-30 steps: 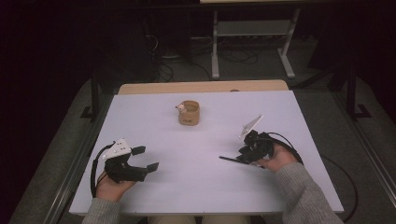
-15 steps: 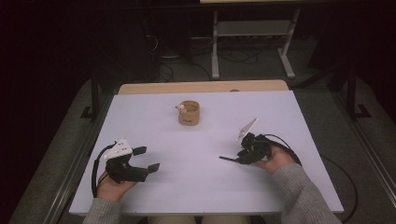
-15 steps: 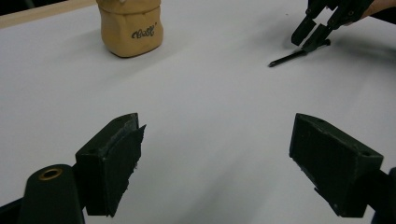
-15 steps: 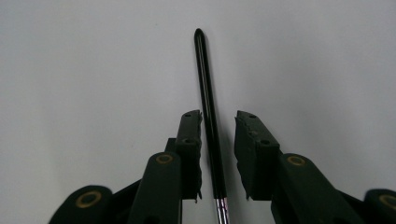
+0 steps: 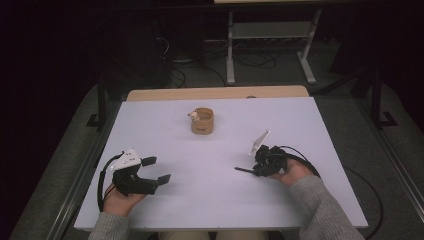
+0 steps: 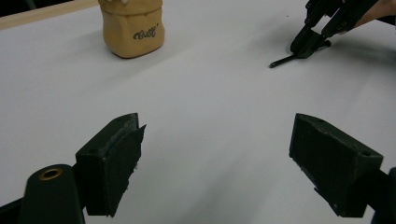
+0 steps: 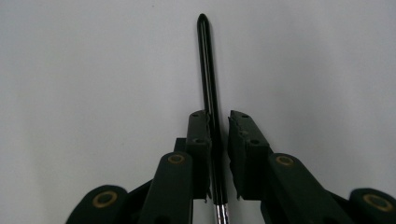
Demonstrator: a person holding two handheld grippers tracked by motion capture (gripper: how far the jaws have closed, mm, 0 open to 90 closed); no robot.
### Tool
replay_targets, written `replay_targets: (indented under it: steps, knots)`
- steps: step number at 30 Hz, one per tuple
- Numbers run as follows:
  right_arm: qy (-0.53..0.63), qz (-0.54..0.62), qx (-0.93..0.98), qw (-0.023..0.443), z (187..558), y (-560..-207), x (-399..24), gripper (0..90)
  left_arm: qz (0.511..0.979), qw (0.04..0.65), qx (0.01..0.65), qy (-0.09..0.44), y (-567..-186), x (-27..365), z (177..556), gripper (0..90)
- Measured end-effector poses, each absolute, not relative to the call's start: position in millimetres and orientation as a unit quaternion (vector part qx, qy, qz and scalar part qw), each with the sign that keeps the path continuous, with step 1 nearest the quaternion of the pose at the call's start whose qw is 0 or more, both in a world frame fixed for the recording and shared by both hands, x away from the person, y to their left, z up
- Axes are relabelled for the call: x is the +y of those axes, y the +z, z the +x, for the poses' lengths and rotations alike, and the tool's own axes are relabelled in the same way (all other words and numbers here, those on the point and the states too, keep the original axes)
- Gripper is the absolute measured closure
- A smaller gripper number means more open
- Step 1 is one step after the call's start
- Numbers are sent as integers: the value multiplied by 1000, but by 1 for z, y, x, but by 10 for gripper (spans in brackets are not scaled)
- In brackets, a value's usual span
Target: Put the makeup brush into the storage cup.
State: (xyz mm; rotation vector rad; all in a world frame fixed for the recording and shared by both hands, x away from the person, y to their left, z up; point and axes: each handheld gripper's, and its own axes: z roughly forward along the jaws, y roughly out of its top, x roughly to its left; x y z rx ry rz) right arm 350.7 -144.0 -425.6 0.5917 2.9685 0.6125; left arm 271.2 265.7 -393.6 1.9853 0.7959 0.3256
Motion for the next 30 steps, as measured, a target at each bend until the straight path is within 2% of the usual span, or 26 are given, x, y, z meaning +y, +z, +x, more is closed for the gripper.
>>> replay_targets:
  steps: [7, 20, 30]
  knots:
    - [198, 202, 959, 22, 351, -426, -144, 829, 812, 467, 323, 133, -394, 264, 271, 161]
    - [224, 210, 952, -18, 361, -424, -153, 832, 811, 470, 323, 132, -393, 264, 271, 161]
    - [258, 193, 947, 7, 358, -375, -160, 832, 814, 468, 318, 130, -393, 261, 271, 161]
